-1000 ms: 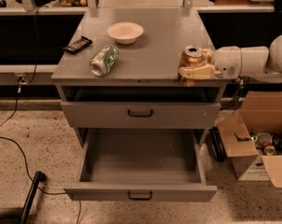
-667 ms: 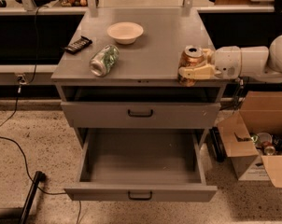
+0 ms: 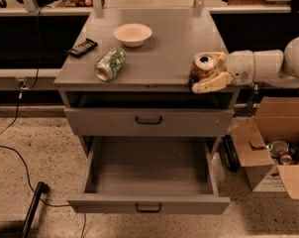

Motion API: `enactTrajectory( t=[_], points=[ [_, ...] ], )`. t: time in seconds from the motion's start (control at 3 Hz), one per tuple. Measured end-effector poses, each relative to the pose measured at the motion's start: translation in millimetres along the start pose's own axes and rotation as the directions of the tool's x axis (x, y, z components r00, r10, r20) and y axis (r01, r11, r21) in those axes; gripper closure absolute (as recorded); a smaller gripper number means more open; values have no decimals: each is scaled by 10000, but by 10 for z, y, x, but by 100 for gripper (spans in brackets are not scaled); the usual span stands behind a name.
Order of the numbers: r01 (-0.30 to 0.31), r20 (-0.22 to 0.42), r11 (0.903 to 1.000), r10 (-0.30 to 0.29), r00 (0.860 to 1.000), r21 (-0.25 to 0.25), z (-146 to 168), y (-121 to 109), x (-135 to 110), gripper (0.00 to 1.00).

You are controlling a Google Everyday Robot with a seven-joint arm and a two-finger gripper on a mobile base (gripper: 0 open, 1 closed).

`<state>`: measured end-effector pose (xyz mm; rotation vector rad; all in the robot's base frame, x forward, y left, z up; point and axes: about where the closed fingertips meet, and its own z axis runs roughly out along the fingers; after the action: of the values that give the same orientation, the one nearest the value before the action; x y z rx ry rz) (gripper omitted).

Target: Place orange can into middle drawer

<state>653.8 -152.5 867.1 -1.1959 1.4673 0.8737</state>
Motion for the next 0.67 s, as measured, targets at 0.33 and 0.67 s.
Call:
enactTrajectory(
  t=[0.33,0.67],
  points=[
    [-94,15,9999,94,10000,-66,17,4,-3,46],
    [-181,160,9998,183,9997,-116,31,9,-17,69]
  ],
)
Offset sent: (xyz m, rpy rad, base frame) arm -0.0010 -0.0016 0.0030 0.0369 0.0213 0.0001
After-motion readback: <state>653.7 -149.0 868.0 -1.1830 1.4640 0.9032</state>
